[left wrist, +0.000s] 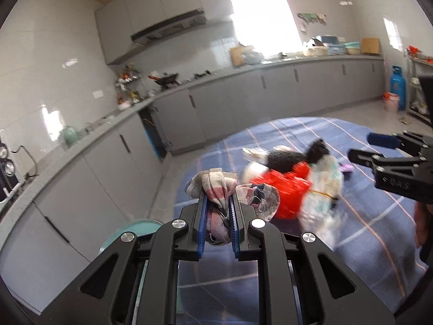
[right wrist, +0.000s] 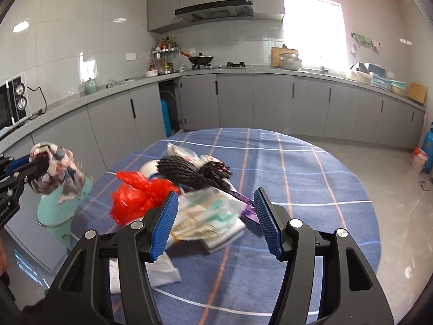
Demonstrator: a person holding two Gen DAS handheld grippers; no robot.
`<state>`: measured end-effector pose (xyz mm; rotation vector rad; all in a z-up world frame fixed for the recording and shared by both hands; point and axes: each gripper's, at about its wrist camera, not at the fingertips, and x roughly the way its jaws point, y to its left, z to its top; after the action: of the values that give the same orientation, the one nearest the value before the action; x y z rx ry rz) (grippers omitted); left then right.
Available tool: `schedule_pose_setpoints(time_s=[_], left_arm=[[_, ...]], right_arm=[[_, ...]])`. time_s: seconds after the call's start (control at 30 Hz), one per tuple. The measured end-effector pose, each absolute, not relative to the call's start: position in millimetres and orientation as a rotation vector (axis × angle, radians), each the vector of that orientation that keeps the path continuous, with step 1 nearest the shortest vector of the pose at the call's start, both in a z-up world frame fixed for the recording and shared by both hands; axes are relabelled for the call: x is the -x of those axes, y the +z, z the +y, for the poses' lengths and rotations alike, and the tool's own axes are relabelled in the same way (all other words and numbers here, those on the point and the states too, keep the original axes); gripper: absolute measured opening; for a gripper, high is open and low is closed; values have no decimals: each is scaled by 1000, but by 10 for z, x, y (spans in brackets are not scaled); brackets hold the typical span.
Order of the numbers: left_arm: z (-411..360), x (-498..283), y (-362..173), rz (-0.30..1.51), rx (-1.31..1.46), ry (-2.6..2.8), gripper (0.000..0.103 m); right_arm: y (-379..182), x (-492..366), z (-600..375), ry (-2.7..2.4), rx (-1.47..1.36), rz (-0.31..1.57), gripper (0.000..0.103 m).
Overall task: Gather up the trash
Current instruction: 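Grasp the red plastic bag with the right tool while the left tool holds the rag over the bin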
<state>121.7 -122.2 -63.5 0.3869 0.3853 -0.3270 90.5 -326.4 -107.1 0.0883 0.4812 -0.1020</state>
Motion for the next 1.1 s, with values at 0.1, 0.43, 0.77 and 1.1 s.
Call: schedule_pose_setpoints(time_s=[0.1, 0.43, 0.77, 1.1], left_arm=[[-1129, -1339, -624, 377, -388, -254, 15], [-660, -1581, -851, 428, -387, -100, 15], [-463, -1645, -866, 437, -348, -99, 15], [-166, -1741, -792, 436, -298, -41, 15]], right_arm=[[-1024, -951, -3134, -59, -100, 471, 58], [-1136, -1291, -2521, 71, -60, 533, 58], [-1245, -1478, -2403, 98, -73, 584, 9], [-879, -1669, -1996, 197, -10, 494, 8]])
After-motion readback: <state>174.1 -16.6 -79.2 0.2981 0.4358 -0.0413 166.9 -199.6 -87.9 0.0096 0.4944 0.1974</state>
